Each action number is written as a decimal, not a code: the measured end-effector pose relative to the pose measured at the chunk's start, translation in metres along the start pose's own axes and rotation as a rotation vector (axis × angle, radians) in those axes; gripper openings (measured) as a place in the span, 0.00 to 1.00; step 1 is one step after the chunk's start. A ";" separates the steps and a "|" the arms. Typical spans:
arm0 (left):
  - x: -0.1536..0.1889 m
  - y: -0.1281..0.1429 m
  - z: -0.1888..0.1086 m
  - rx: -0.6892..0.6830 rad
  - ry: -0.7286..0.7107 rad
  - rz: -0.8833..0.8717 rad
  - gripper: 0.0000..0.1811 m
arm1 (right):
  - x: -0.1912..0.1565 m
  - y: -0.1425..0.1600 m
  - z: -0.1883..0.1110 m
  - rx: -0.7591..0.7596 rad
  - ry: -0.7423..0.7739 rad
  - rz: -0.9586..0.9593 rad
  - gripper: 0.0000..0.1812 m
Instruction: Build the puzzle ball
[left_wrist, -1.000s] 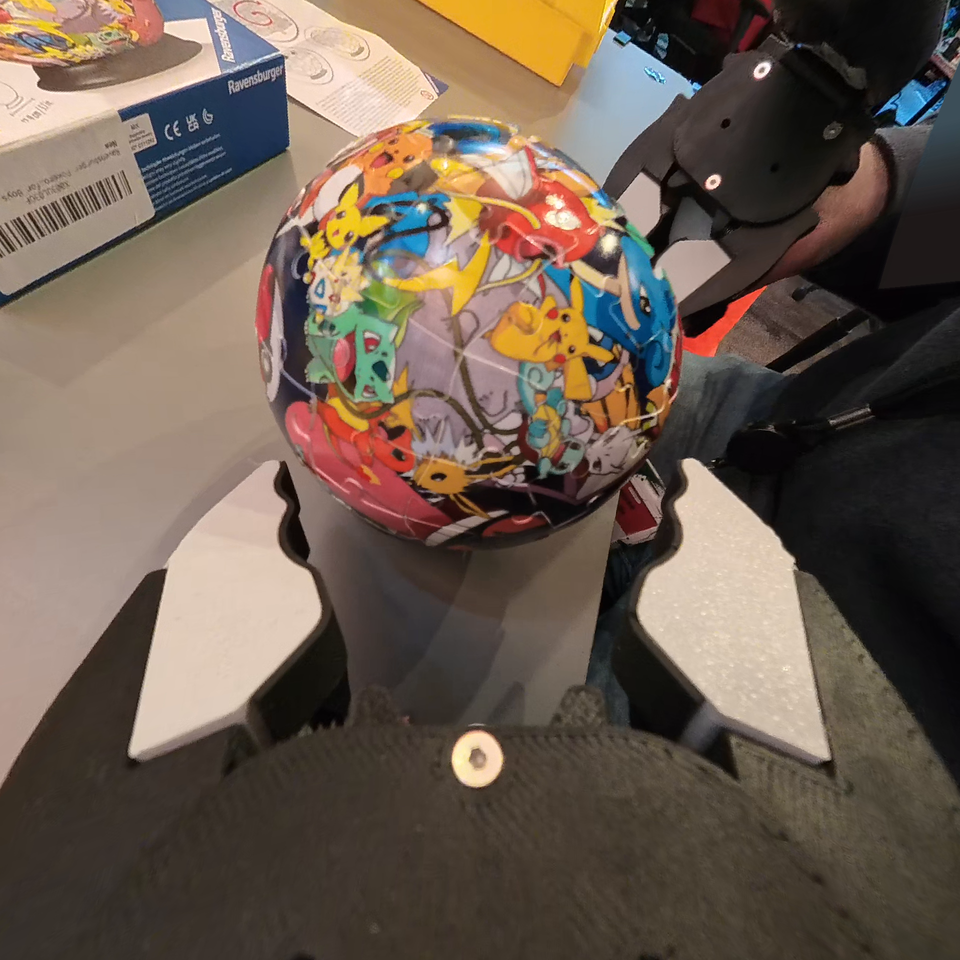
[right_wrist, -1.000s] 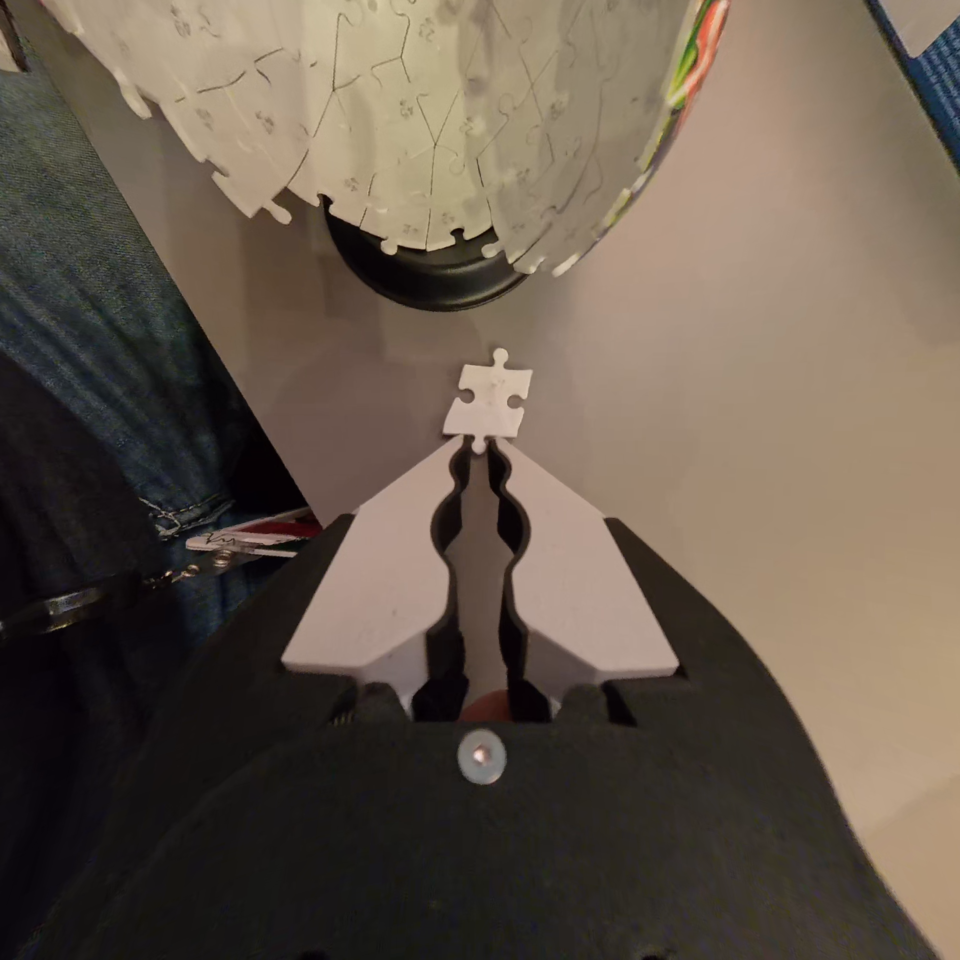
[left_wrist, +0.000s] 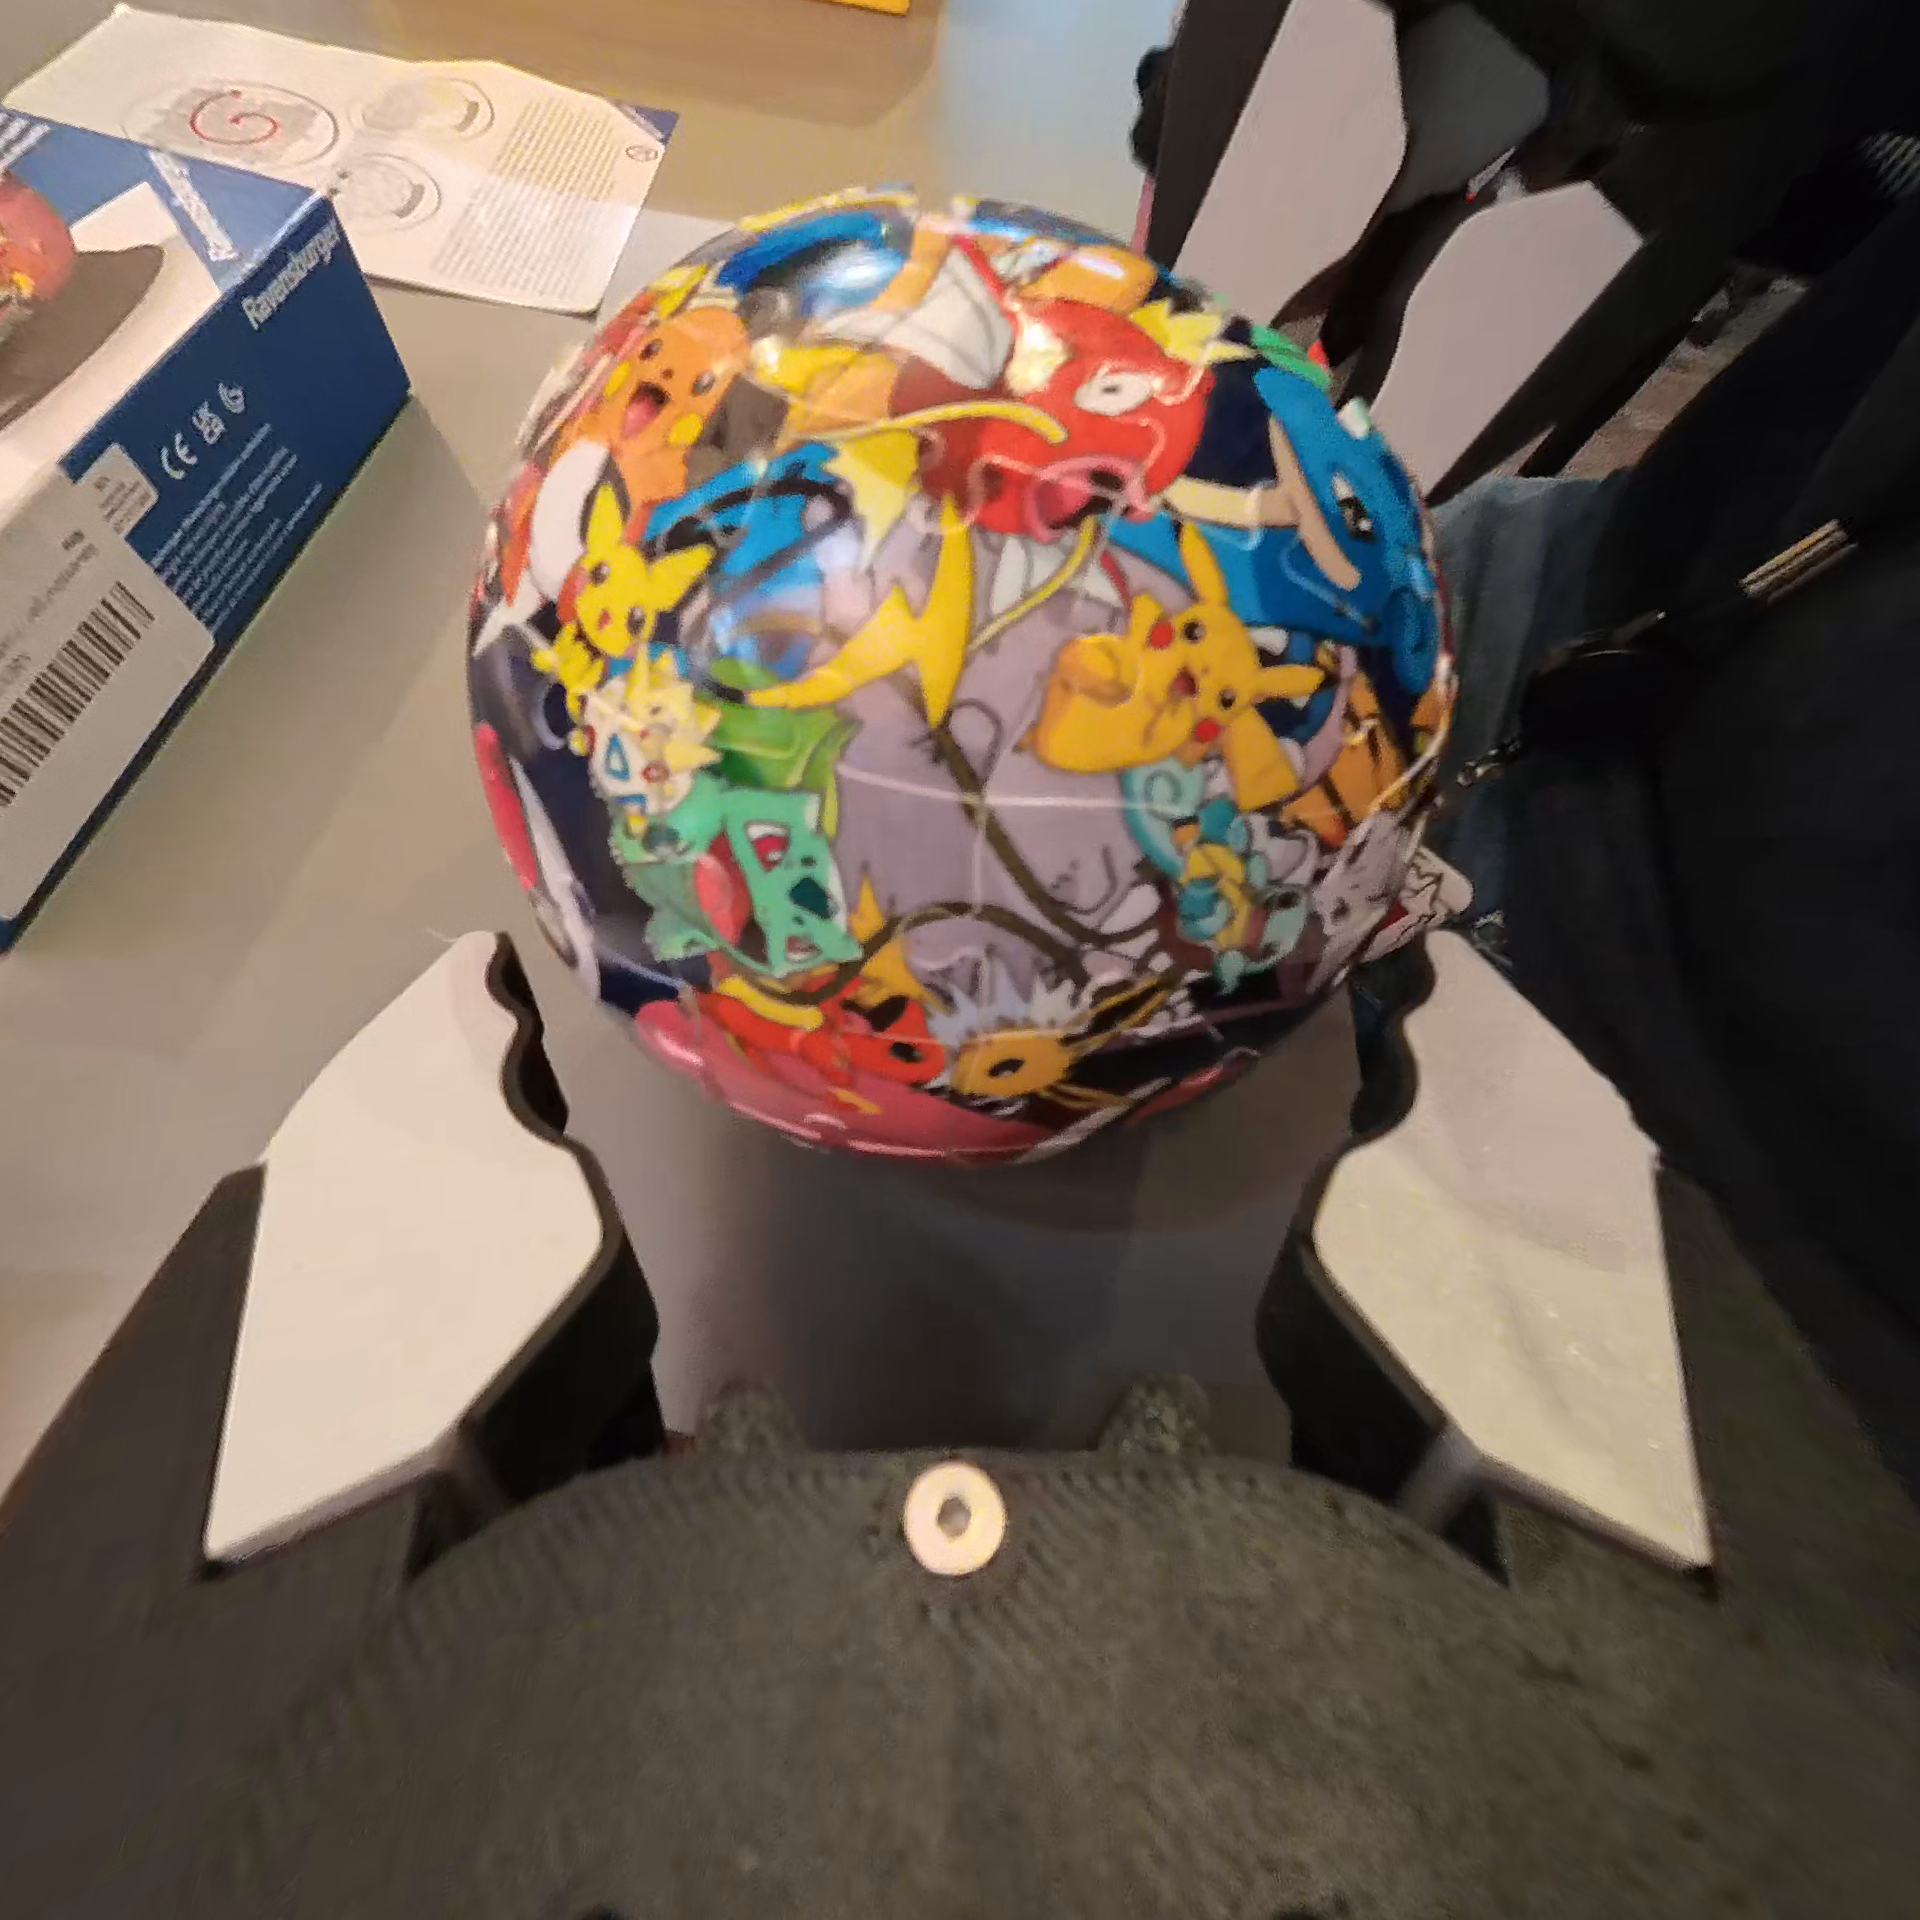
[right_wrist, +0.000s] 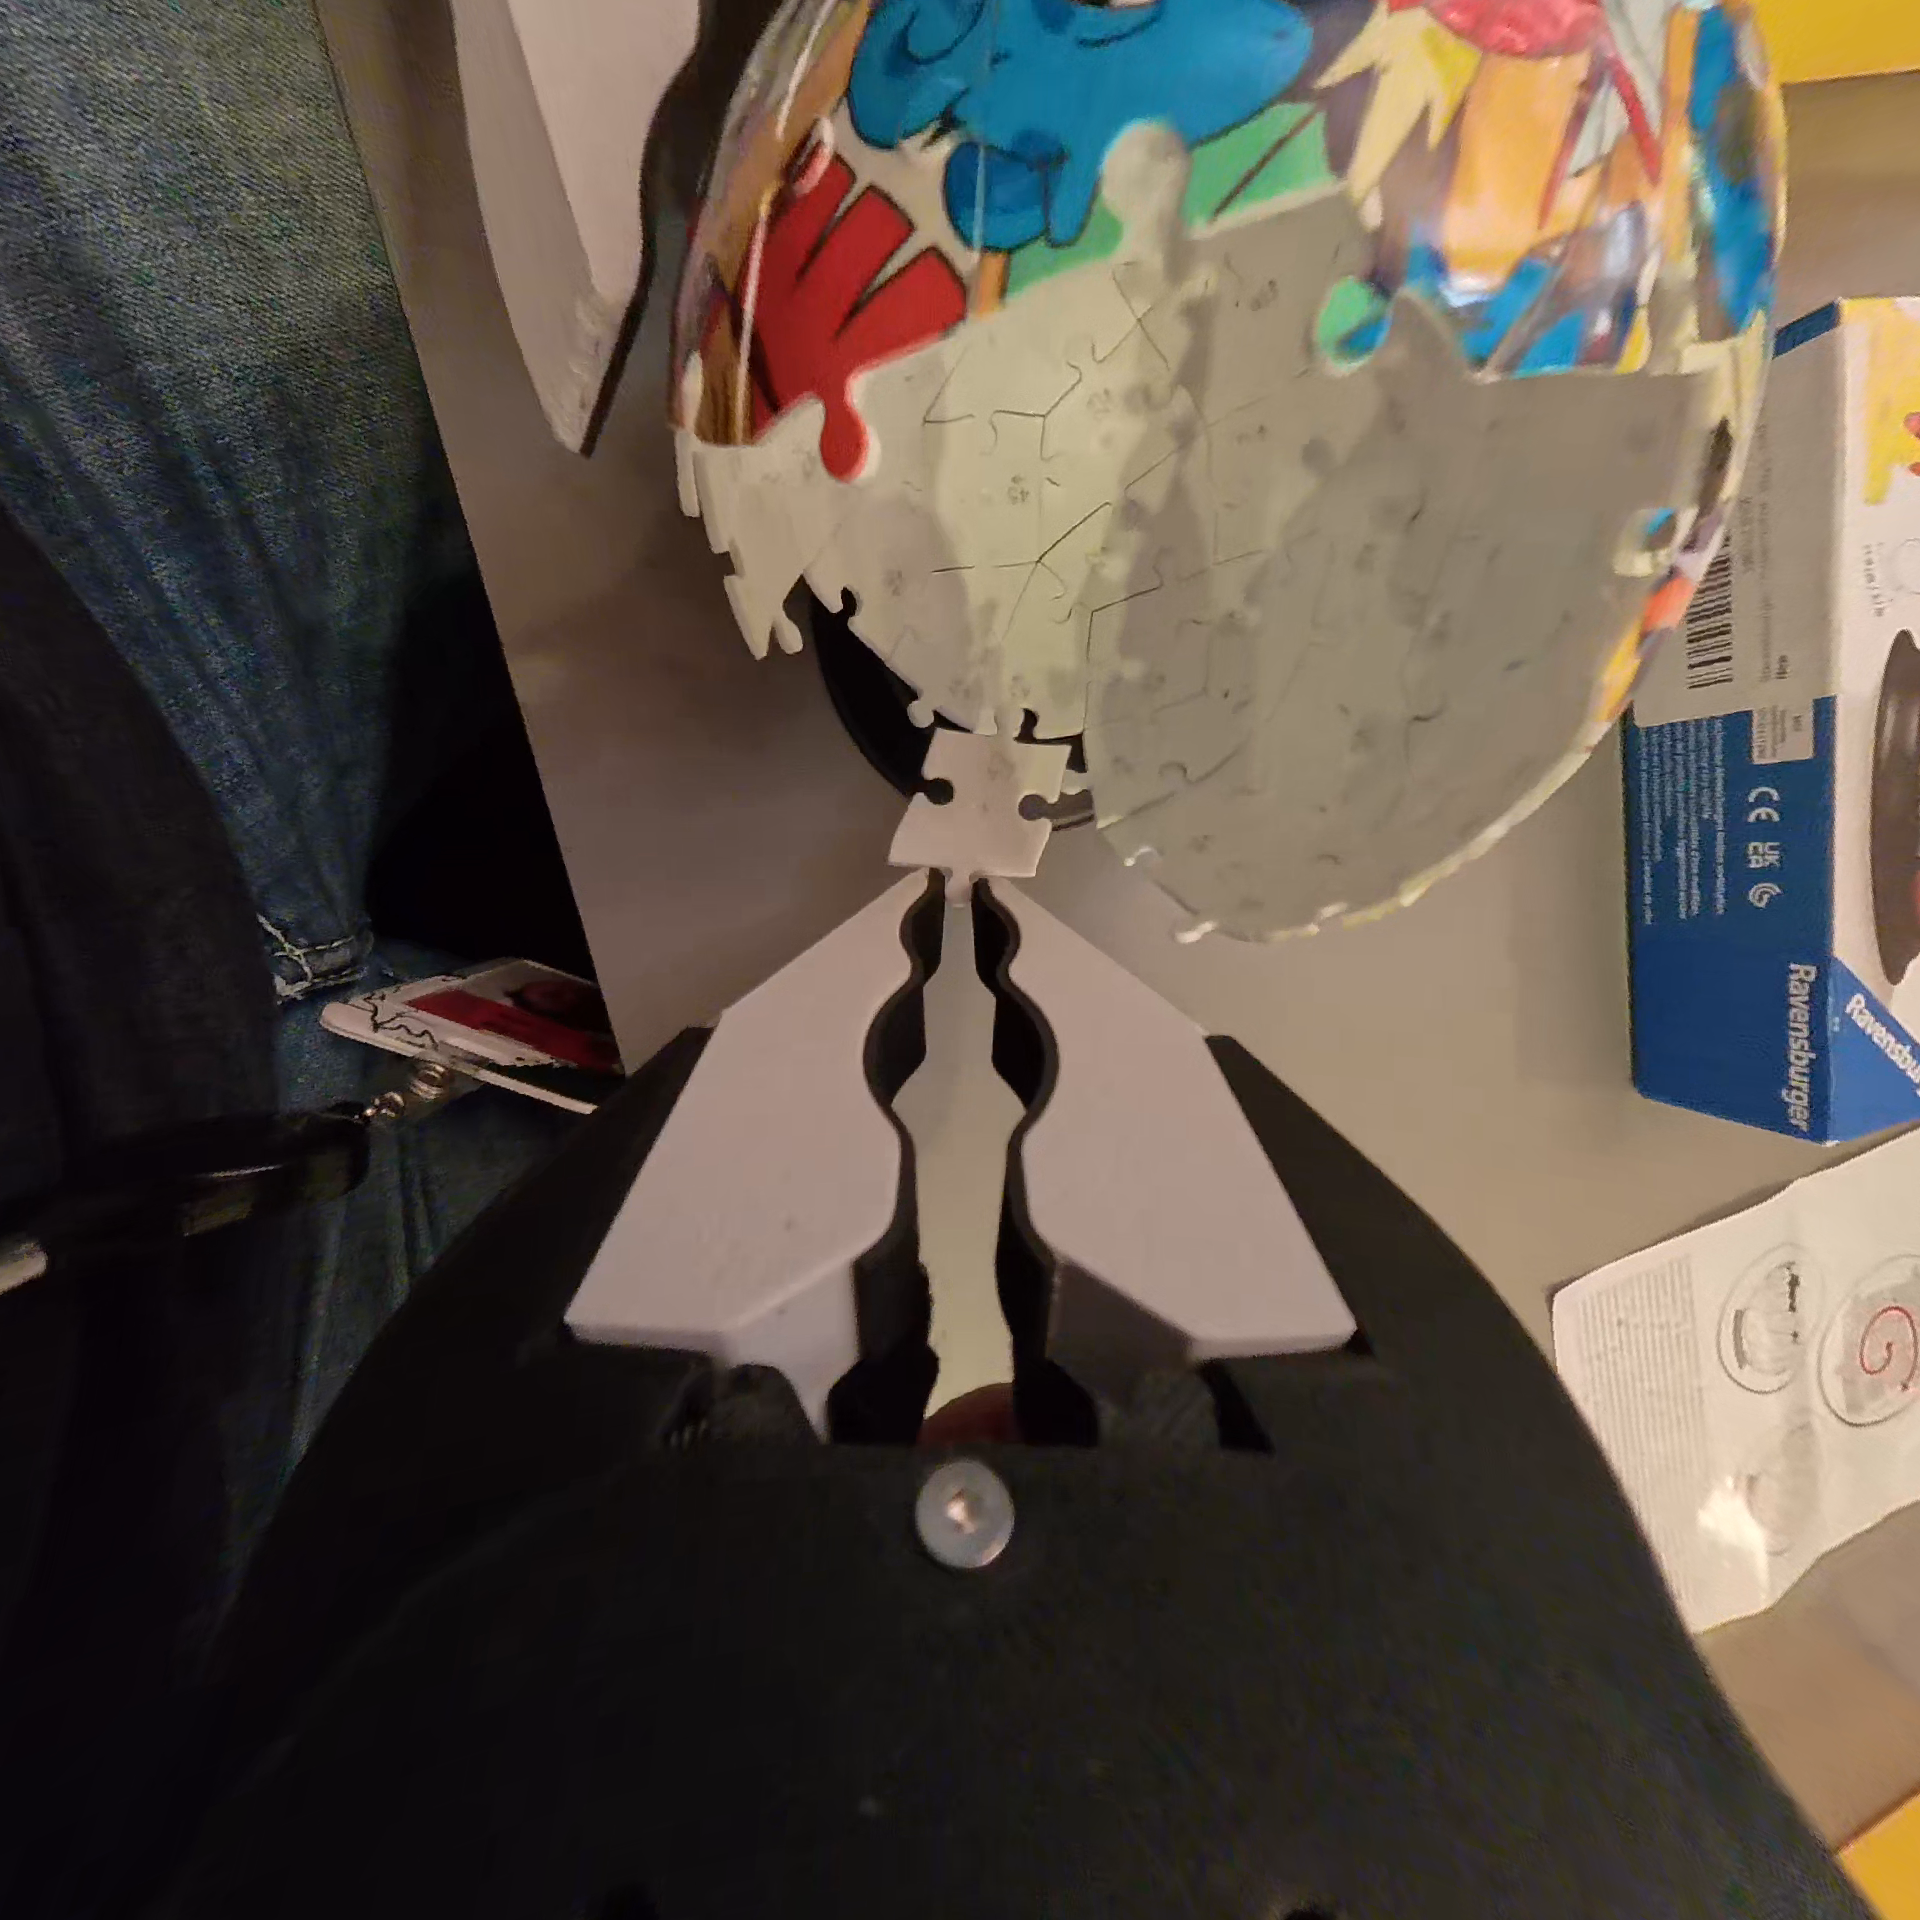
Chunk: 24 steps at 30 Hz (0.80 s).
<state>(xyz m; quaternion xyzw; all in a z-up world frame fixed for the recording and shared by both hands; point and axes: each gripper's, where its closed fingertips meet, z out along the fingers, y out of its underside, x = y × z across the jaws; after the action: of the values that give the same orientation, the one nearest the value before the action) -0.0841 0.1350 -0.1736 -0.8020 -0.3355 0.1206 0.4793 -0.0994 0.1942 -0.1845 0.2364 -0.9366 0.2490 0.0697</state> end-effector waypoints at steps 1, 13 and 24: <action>0.000 -0.001 0.001 0.008 0.005 0.007 0.81 | 0.001 0.000 0.000 0.000 0.001 0.006 0.02; -0.003 -0.006 0.003 0.028 0.020 0.014 0.76 | 0.002 -0.001 -0.002 0.017 -0.007 0.015 0.02; -0.005 -0.012 -0.009 -0.034 -0.018 0.066 0.75 | 0.001 -0.008 0.003 0.039 -0.024 0.020 0.02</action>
<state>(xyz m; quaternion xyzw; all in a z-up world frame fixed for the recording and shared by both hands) -0.0879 0.1297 -0.1595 -0.8195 -0.3151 0.1376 0.4584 -0.0962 0.1863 -0.1834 0.2314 -0.9347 0.2649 0.0514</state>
